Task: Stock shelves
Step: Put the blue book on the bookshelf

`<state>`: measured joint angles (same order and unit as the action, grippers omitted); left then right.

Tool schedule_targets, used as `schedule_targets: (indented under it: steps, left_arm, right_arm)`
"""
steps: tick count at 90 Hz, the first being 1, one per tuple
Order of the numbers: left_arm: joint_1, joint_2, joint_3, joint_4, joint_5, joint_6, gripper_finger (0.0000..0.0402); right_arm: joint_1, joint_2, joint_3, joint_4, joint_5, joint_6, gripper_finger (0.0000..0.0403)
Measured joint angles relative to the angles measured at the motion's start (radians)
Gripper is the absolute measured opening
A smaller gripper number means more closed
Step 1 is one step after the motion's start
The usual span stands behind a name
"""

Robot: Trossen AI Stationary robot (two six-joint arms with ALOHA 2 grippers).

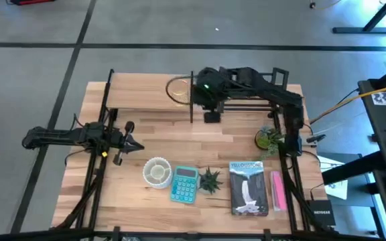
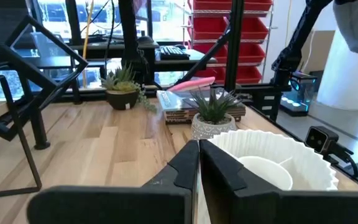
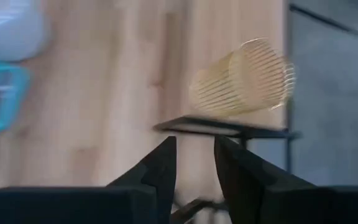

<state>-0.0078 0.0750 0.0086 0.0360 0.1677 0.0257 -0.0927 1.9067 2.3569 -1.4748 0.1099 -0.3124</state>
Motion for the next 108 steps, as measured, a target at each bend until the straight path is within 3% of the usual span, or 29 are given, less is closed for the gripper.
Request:
schedule_targets:
  steps: [11, 32, 60, 75, 94, 108]
  left_arm:
    - [0.000, 0.000, 0.000, 0.000, 0.000, 0.000, 0.0000]
    - [0.000, 0.000, 0.000, 0.000, 0.000, 0.000, 0.0000]
    - [0.000, 0.000, 0.000, 0.000, 0.000, 0.000, 0.0000]
    - [0.000, 0.000, 0.000, 0.000, 0.000, 0.000, 0.0000]
    - [0.000, 0.000, 0.000, 0.000, 0.000, 0.000, 0.0000]
    - [0.000, 0.000, 0.000, 0.000, 0.000, 0.000, 0.0000]
  right_arm:
    - [0.125, -0.019, -0.035, -0.085, -0.020, 0.104, 0.0095]
    - [0.458, -0.035, -0.156, -0.094, 0.115, 0.403, 0.0095]
    - [0.842, -0.039, -0.439, -0.082, 0.356, 1.118, 0.0095]
    - [0.944, -0.039, -0.609, 0.089, 0.293, 1.489, 0.0104]
    - [0.993, -0.038, -0.780, 0.499, 0.338, 1.569, 0.0178]
    - [0.966, -0.025, -0.867, 0.524, 0.340, 1.735, 0.0224]
